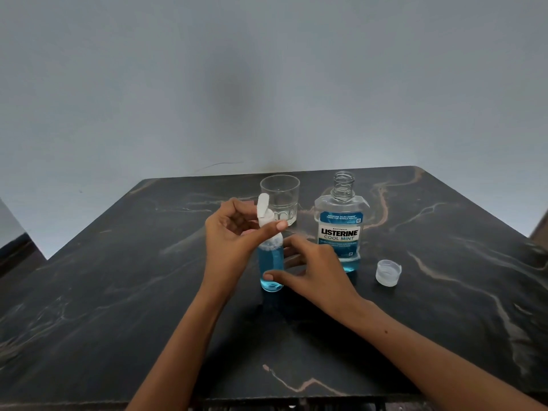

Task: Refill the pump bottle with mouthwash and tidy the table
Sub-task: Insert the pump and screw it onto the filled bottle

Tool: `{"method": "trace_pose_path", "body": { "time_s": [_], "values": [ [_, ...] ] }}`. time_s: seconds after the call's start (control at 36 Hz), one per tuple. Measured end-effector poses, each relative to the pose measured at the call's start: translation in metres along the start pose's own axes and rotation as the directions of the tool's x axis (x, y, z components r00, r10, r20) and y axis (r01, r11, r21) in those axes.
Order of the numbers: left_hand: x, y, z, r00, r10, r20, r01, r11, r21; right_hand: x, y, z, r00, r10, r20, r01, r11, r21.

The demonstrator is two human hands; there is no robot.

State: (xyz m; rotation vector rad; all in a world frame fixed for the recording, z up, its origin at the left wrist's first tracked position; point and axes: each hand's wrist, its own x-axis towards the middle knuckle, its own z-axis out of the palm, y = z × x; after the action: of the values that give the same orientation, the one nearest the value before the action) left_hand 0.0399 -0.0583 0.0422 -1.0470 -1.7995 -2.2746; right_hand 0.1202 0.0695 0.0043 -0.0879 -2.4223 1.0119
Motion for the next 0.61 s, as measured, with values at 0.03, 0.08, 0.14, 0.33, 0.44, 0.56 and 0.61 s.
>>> {"method": "trace_pose_path", "body": {
  "time_s": [0.03, 0.08, 0.14, 0.33, 0.44, 0.56, 0.61],
  "values": [
    [0.000, -0.001, -0.001, 1.000, -0.023, 0.021, 0.023, 1.000, -0.012, 0.000, 0.000, 0.000, 1.000, 0.001, 0.000, -0.001, 1.000, 0.003],
    [-0.002, -0.002, -0.004, 0.995, -0.069, 0.067, 0.073, 0.996, -0.048, 0.000, 0.000, 0.000, 1.000, 0.001, 0.002, -0.001, 1.000, 0.004],
    [-0.002, -0.002, -0.009, 0.990, -0.092, 0.109, 0.097, 0.994, -0.044, 0.000, -0.001, 0.000, 1.000, -0.004, 0.004, 0.004, 1.000, 0.005],
    [0.003, 0.000, -0.023, 0.941, -0.118, 0.318, 0.114, 0.993, 0.030, -0.001, -0.002, 0.000, 1.000, -0.012, 0.008, 0.012, 1.000, 0.002],
    [0.002, 0.000, -0.020, 0.963, -0.095, 0.252, 0.088, 0.995, 0.036, -0.001, -0.002, 0.000, 1.000, -0.005, 0.012, 0.005, 1.000, 0.004],
    [0.000, -0.004, -0.009, 0.994, -0.082, 0.074, 0.080, 0.996, 0.037, -0.001, -0.002, 0.000, 1.000, -0.003, 0.016, 0.003, 1.000, 0.002],
    [-0.001, -0.005, -0.006, 0.995, -0.064, 0.076, 0.061, 0.997, 0.040, -0.001, -0.002, -0.001, 1.000, -0.003, 0.018, 0.003, 1.000, -0.001]
  ]
}}
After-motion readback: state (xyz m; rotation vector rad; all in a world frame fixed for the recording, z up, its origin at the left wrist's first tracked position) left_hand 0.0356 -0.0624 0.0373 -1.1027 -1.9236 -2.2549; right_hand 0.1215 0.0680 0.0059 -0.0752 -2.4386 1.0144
